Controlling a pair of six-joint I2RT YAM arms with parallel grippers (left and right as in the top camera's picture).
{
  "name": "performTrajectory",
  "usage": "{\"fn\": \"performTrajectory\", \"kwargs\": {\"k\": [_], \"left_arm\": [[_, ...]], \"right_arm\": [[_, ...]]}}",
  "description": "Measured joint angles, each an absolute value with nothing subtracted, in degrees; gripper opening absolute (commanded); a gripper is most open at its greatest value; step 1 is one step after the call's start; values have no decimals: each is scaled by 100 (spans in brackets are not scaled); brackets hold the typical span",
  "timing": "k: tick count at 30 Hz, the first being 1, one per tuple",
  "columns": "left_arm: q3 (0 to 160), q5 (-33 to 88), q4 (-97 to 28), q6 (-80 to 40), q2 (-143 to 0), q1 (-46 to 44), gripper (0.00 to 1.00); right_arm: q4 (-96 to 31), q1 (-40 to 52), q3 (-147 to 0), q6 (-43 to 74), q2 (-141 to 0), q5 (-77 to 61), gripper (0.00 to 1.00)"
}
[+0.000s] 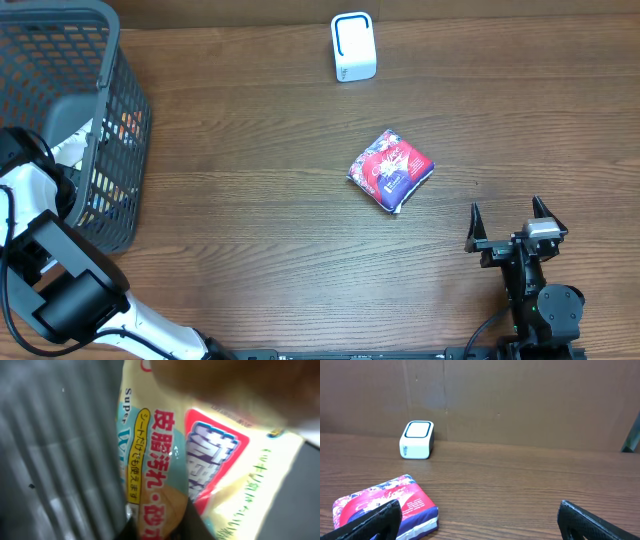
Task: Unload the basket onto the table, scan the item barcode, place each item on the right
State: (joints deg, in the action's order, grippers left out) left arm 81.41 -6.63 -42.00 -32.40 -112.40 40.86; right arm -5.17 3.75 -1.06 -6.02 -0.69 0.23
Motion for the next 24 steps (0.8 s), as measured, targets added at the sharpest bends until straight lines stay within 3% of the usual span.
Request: {"fn": "performTrajectory", "kwargs": {"k": [10,22,23,24], "left_arm": [[9459,-351,-5975,-3072,-11209,4091,4],[10923,622,-5854,-2808,-9487,4086,4],[10938,687,-5848,-2805,-9330,4086,11],[10954,725,-5854,-2799,-9192,4086,30]], "right_arm": [[-515,375,-106,-604,-69,25,100],[-517,373,-106,-604,-69,23,100],[-515,373,-106,-604,-69,23,100],[-517,373,-106,-602,-69,23,100]]}}
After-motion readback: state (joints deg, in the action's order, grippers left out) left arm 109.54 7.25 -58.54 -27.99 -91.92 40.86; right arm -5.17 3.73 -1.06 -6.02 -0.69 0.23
